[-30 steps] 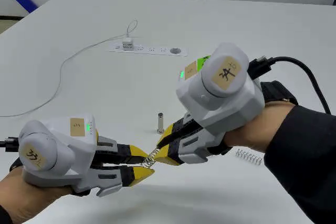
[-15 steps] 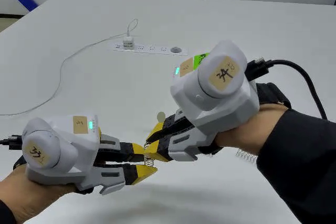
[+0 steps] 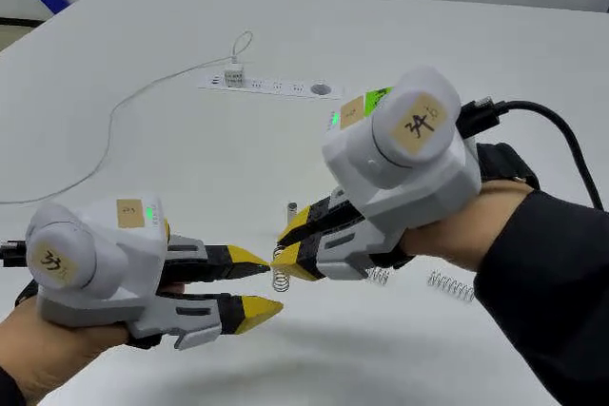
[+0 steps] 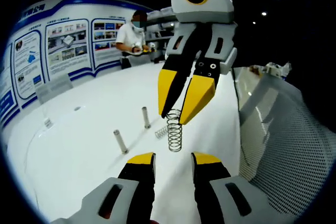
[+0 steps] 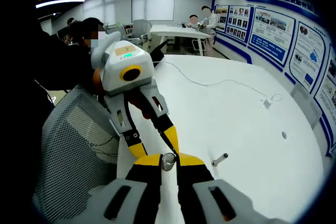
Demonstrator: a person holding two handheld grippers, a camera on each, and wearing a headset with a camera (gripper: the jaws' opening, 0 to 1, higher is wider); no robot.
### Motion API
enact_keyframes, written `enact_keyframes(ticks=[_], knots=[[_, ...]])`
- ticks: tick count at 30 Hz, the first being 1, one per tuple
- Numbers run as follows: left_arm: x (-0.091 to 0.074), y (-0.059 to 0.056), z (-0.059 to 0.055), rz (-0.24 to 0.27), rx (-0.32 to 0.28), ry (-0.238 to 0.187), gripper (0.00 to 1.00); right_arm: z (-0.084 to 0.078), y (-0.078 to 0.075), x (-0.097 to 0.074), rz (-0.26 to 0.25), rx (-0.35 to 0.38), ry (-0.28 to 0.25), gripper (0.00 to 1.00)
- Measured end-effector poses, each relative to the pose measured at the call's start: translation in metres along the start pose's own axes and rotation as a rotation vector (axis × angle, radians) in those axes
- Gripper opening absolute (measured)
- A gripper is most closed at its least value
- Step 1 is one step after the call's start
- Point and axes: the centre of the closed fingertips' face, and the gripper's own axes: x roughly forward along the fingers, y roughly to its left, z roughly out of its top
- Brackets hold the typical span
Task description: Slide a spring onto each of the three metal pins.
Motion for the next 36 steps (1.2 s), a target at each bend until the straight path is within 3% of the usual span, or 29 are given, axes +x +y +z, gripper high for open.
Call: enact_keyframes(ticks=[8,19,26,36], knots=[[-0.006,0.005,-0.002,0.041,-0.061,-0.012,0.42,0.003,-0.032,-0.008,-0.073,0.021,-0.007,0.11],[-0.013,0.013,0.002,0.095,-0.129,-0.047,0.59,0.011,-0.087,-0.009,-0.205,0.073,-0.045,0.11],[-0.015,0.015,0.002,0.111,-0.139,-0.059,0.64,0.011,-0.107,0.005,-0.23,0.089,-0.045,0.11],[-0.014,0.016,0.002,0.119,-0.146,-0.062,0.68,0.0,-0.11,0.02,-0.225,0.108,-0.012,0.11]])
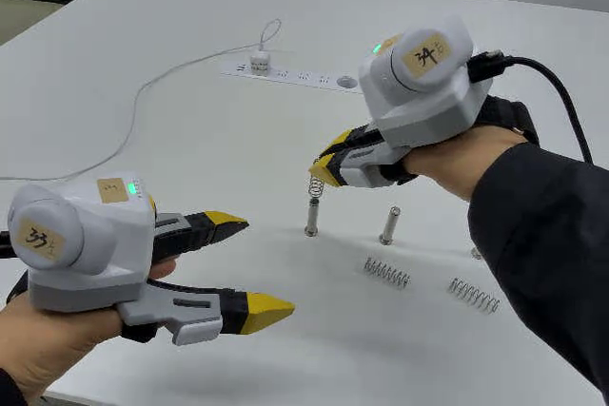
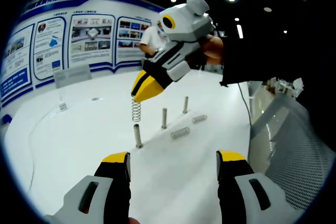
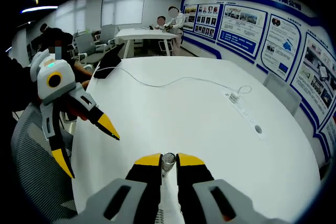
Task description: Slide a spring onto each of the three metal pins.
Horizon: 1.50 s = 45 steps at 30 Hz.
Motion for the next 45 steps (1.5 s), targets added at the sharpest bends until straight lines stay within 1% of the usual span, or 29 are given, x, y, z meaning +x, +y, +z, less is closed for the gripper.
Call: enact_keyframes(ticks=[4,7,12,21,27,35,45], knots=[[0.0,0.001,0.0,0.003,-0.002,-0.001,0.69,-0.003,0.001,0.003,0.006,0.002,0.008,0.11],[0.0,0.002,-0.001,0.005,-0.005,0.0,0.69,-0.007,-0.001,0.008,0.008,0.003,0.014,0.11],[0.0,0.003,-0.002,0.005,-0.006,0.002,0.69,-0.011,0.0,0.012,0.004,0.005,0.018,0.11],[0.0,0.002,-0.003,0.004,-0.007,0.01,0.68,-0.025,0.003,0.023,-0.009,0.019,0.03,0.11],[0.0,0.002,-0.003,0.005,-0.007,0.013,0.68,-0.035,0.005,0.031,-0.006,0.032,0.046,0.11],[0.0,0.003,-0.004,0.008,-0.009,0.017,0.68,-0.046,0.006,0.042,-0.007,0.016,0.076,0.12],[0.0,0.002,-0.005,0.008,-0.006,0.024,0.67,-0.055,0.004,0.046,-0.008,0.02,0.091,0.12]])
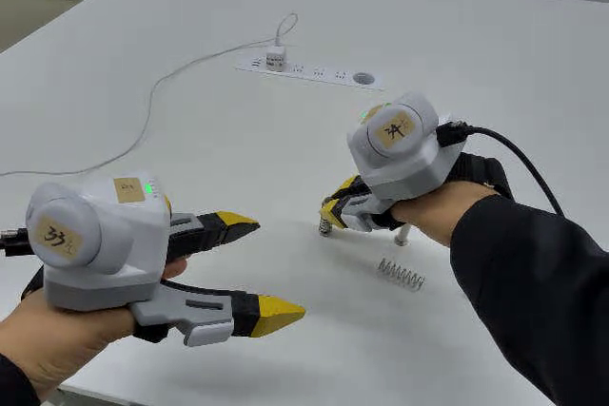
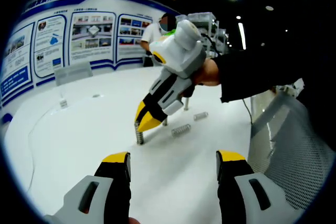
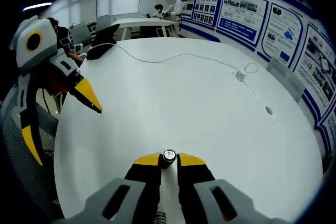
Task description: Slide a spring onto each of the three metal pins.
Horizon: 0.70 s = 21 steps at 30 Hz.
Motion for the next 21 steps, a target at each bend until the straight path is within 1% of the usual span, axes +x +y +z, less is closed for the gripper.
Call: enact_keyframes(ticks=[3,7,14,21], knots=[[0.0,0.0,0.001,0.0,0.002,0.0,0.67,-0.001,0.0,-0.001,0.0,0.006,-0.005,0.15],[-0.001,-0.001,0.001,0.001,0.004,0.001,0.67,-0.003,-0.001,-0.004,-0.004,0.009,-0.003,0.16],[-0.001,-0.002,0.003,-0.003,0.013,0.001,0.67,-0.003,0.0,-0.018,-0.012,0.008,-0.017,0.16],[0.0,-0.004,0.005,-0.01,0.023,0.003,0.67,-0.016,0.003,-0.029,-0.016,0.012,-0.011,0.16]])
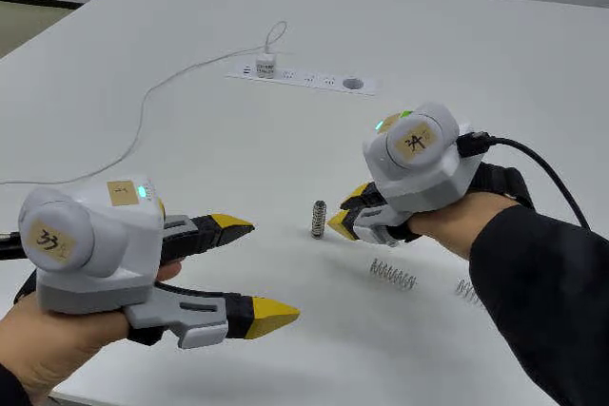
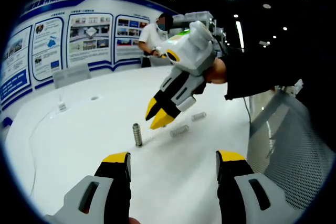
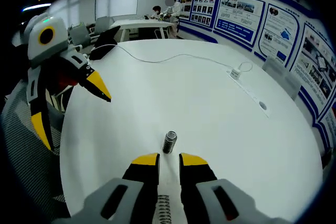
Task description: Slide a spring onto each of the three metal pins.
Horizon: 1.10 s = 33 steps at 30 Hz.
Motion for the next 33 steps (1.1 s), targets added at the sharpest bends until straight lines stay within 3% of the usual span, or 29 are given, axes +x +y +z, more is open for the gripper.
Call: enact_keyframes(ticks=[11,19,33], knots=[[0.001,-0.002,0.004,-0.006,0.016,-0.001,0.67,-0.025,0.006,-0.015,-0.001,0.009,0.021,0.16],[0.001,-0.003,0.006,-0.01,0.029,0.0,0.67,-0.053,0.008,-0.025,-0.004,0.022,0.058,0.17],[0.003,-0.008,0.009,-0.02,0.047,0.009,0.66,-0.092,0.01,-0.032,-0.001,0.058,0.105,0.17]])
